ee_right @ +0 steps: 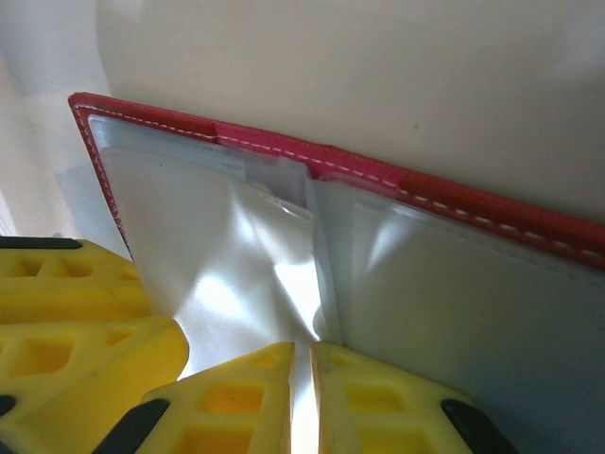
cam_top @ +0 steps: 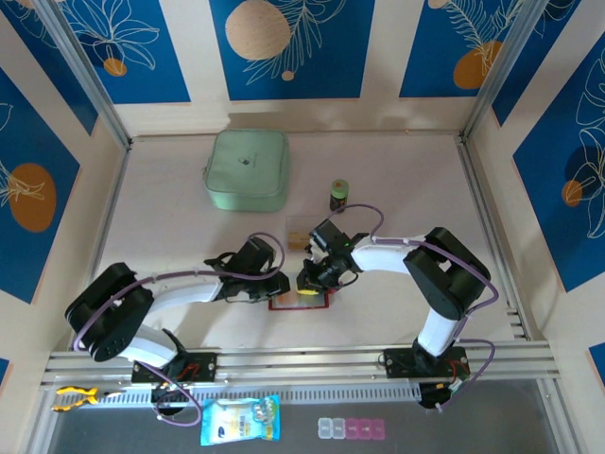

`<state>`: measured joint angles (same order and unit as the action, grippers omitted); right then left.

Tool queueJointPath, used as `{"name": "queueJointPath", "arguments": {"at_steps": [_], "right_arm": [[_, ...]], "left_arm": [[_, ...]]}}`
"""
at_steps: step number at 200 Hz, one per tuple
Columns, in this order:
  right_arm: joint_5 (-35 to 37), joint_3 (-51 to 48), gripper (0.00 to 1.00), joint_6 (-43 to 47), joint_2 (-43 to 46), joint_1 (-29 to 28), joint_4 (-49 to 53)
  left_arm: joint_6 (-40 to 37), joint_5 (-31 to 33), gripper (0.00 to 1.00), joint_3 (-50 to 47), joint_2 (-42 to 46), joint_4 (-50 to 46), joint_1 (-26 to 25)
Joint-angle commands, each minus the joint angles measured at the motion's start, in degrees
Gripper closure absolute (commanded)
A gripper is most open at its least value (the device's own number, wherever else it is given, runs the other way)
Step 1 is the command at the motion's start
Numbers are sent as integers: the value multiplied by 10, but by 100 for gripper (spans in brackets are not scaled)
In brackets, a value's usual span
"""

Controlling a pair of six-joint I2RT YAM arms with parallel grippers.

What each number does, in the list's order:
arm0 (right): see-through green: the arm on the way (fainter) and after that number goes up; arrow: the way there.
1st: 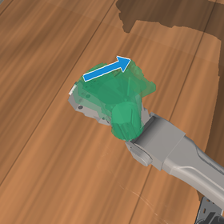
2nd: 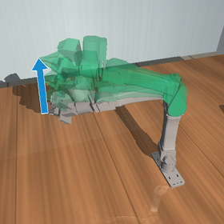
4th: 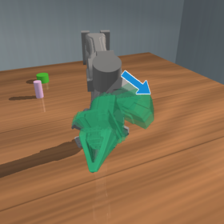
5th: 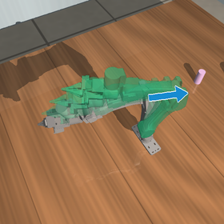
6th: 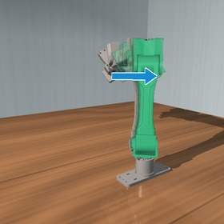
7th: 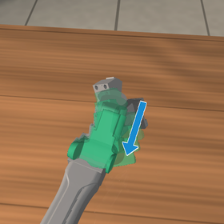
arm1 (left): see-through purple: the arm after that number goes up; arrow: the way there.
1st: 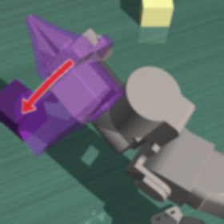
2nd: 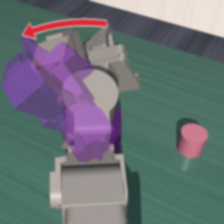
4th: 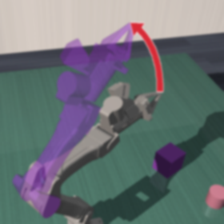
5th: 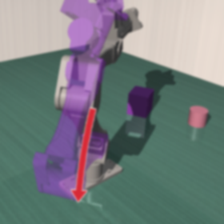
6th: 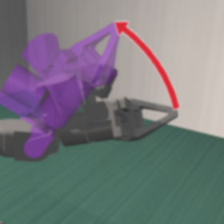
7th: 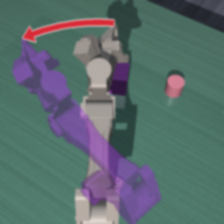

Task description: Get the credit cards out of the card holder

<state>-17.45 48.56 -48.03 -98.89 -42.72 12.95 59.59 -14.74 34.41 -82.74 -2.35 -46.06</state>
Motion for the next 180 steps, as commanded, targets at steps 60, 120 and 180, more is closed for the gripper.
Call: {"name": "queueJointPath", "arguments": {"at_steps": [60,120,180], "right_arm": [[4,-7,79,13,51,5,41],[25,-32,77,26,125,34,76],[25,-70,77,38,198,75,94]], "left_arm": [[-5,5,81,45,6,-32,-9],[-8,14,82,71,0,-49,-24],[-7,15,82,111,-43,-56,-49]]}}
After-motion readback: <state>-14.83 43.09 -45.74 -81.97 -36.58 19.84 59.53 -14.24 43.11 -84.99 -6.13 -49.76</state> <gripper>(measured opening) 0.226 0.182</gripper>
